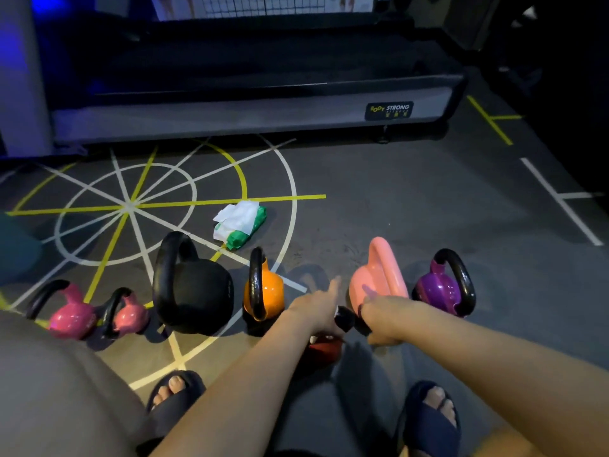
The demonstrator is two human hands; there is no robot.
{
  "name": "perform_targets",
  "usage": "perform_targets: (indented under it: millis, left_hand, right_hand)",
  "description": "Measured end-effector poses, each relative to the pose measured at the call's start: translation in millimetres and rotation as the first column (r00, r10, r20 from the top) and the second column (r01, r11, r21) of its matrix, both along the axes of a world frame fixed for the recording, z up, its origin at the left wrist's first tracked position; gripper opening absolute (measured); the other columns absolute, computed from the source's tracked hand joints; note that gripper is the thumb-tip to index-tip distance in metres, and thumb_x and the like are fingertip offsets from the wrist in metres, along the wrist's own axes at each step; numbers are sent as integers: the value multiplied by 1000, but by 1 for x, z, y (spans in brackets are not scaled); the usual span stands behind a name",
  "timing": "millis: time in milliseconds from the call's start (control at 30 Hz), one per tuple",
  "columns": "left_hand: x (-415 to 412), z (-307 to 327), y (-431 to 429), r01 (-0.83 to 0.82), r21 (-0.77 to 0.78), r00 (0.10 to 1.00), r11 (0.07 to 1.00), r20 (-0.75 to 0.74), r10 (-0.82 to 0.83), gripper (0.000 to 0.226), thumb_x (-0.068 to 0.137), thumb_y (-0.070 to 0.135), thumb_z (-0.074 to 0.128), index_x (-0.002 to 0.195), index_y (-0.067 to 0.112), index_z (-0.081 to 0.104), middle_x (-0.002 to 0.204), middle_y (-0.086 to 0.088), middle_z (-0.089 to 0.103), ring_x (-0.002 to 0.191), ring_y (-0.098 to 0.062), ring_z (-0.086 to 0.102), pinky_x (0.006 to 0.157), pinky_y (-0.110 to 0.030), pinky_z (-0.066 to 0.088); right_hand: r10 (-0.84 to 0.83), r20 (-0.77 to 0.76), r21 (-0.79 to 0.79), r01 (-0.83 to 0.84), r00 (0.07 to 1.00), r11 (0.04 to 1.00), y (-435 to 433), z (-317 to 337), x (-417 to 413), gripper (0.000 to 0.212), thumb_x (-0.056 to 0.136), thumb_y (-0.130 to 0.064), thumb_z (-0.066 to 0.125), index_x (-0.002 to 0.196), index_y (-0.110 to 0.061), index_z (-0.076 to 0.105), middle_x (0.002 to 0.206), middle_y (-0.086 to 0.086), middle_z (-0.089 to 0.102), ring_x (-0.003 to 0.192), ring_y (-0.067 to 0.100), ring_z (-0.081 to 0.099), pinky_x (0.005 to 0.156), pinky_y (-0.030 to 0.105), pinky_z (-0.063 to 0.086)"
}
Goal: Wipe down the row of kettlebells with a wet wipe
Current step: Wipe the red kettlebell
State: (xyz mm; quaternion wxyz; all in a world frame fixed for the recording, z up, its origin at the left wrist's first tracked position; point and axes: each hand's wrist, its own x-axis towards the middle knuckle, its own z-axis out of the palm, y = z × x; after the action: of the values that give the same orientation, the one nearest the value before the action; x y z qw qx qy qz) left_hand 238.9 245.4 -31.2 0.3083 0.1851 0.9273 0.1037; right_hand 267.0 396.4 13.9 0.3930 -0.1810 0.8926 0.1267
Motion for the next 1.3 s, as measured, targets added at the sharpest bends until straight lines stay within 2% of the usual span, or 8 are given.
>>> perform_targets:
  millis: [133,367,500,633,900,1033,1167,1300]
  left_hand:
    - [2,-14,-1,18,-63,996,998,-86,-23,59,77,59,76,117,19,59,116,-9,68,109,-34,65,83,-40,51]
    - [41,-25,-45,-98,-53,917,994,-393,69,27,90,35,62,109,20,50,107,1,67,99,-27,67,77,-35,44]
    - [37,-29,-18,-168,-136,919,976,-380,105,68,93,31,64,148,14,27,106,-4,71,95,-27,71,66,-35,41]
    - [27,-24,-1,-32,-222,941,975,-336,-46,92,98,18,56,160,11,-11,117,-10,71,101,-31,70,68,-36,40]
    - [20,-20,1,115,-132,941,985,-303,-150,40,93,26,67,126,13,49,120,-11,68,109,-35,67,82,-42,50]
    - [37,-32,-70,43,-44,924,998,-379,-56,32,92,39,66,110,18,49,105,-2,67,95,-29,69,72,-36,46]
    - [46,-29,-68,-35,29,928,999,-371,43,36,91,35,69,114,20,46,107,-1,66,100,-26,65,77,-38,47]
    - [44,-28,-28,-92,-47,938,995,-339,70,62,88,36,72,135,15,38,124,-10,63,115,-32,60,88,-43,49]
  right_hand:
    - [-66,67,-63,70,996,996,6,-23,-5,50,97,-26,53,136,5,48,125,19,63,111,35,62,91,38,52]
    - [-116,8,-256,114,993,960,2,-39,-23,83,96,-33,52,155,5,6,132,21,57,114,36,59,91,38,51]
    - [-71,17,-259,73,997,963,-9,-47,-30,74,92,-28,58,151,0,22,126,21,60,108,35,61,82,36,51]
    - [0,6,-141,0,1000,990,-1,-54,-27,46,93,-13,51,137,1,46,128,22,61,124,37,55,114,42,35]
    - [-27,87,-59,33,996,998,-1,-45,-18,34,98,-25,49,115,0,65,117,19,67,108,36,63,91,36,51]
    - [-120,24,-75,122,992,990,-7,-48,-14,44,96,-30,53,129,0,55,121,17,66,107,34,65,87,36,53]
    - [-216,-44,-188,204,975,961,-27,-40,-17,87,93,-28,55,156,-2,2,133,22,57,115,38,60,89,38,48]
    - [-90,-60,-183,78,994,980,-42,-20,-12,73,92,-28,53,152,1,23,128,22,60,114,36,61,86,37,51]
